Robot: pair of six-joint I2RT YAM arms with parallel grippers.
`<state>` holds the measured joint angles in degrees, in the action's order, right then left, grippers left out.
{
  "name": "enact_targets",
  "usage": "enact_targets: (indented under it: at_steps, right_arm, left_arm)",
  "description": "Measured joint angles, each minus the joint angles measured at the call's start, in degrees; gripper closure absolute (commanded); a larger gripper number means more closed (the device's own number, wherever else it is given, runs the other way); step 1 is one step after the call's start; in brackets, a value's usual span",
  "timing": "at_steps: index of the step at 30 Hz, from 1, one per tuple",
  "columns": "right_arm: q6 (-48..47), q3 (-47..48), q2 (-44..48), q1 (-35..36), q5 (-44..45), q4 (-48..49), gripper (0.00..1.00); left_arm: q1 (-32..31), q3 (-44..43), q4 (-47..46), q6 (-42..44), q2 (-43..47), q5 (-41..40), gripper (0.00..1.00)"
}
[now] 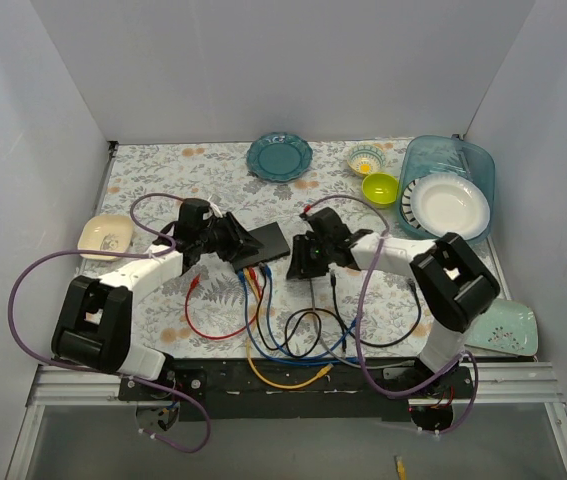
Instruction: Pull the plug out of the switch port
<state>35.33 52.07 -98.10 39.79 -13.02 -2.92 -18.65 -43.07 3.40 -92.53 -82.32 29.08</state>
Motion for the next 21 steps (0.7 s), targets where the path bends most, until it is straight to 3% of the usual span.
enact_targets:
  at_steps: [4, 21]
  right_arm:
    - [-2.45, 8.22, -5.57, 4.35, 0.48, -1.84, 0.42]
    - [0.61, 6.08, -4.98, 5.97, -2.8, -0.28, 0.39]
  left_arm:
    - [0.52, -1.81, 0.31, 0.7, -0.35, -1.14, 0.69]
    - [2.8, -1.07, 2.54, 1.51, -6.32, -3.15, 0.68]
